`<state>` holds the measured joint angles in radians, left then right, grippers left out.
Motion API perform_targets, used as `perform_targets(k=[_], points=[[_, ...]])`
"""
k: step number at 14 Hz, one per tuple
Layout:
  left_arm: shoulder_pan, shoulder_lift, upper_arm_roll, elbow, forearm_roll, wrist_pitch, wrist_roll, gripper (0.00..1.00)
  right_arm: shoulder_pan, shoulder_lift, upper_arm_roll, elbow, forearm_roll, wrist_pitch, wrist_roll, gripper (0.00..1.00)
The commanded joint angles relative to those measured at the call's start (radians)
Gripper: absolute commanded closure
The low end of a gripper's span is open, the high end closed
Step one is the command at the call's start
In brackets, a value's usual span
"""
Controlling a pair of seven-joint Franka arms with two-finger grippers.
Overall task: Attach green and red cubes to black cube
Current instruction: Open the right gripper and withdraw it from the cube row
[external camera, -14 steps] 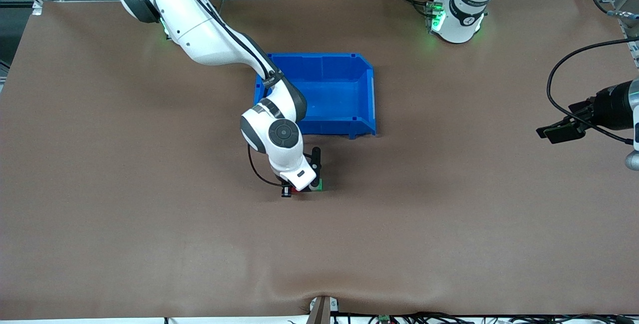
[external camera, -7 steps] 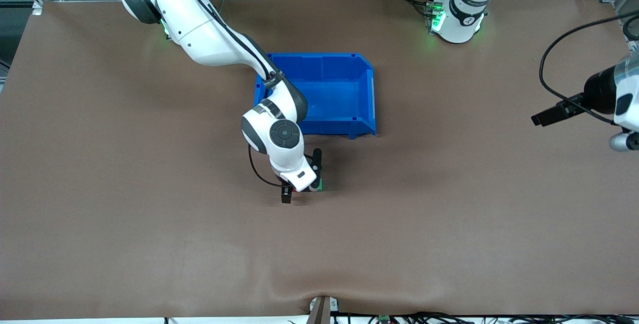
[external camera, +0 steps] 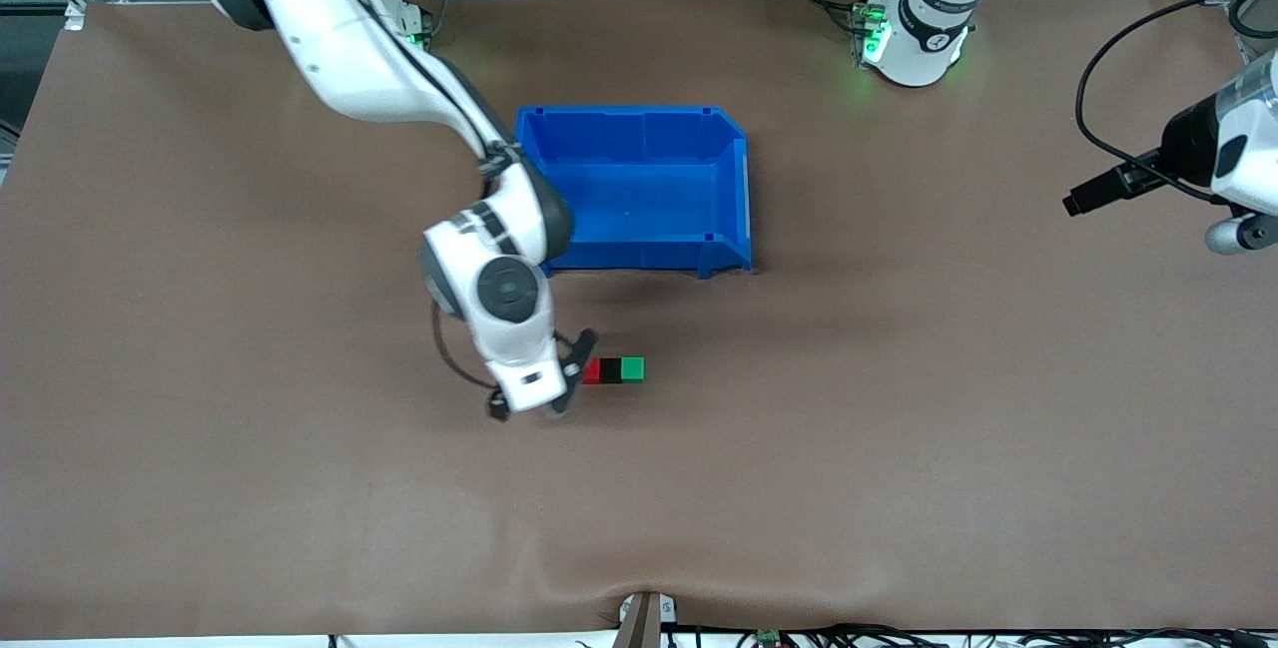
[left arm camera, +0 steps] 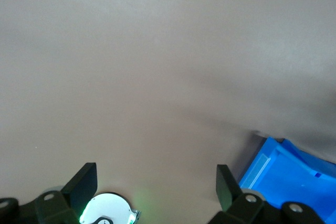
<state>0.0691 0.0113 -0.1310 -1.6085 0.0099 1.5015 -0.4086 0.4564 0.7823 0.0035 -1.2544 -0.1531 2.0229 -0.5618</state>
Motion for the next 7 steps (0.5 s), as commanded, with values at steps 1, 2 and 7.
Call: perform_targets(k=[1, 2, 7], points=[[-0.049, -0.044, 0.043, -0.045, 0.004, 0.025, 0.025, 0.00, -0.140, -0.125, 0.023, -0.036, 0.073, -0.079, 0.008, 0.00], [-0.078, -0.037, 0.048, -0.042, 0.013, 0.034, 0.025, 0.00, -0.186, -0.162, 0.024, -0.037, 0.075, -0.108, 0.008, 0.00], [-0.088, -0.047, 0.050, -0.030, 0.012, 0.031, 0.095, 0.00, -0.367, -0.366, 0.010, -0.074, 0.137, -0.269, 0.014, 0.00]])
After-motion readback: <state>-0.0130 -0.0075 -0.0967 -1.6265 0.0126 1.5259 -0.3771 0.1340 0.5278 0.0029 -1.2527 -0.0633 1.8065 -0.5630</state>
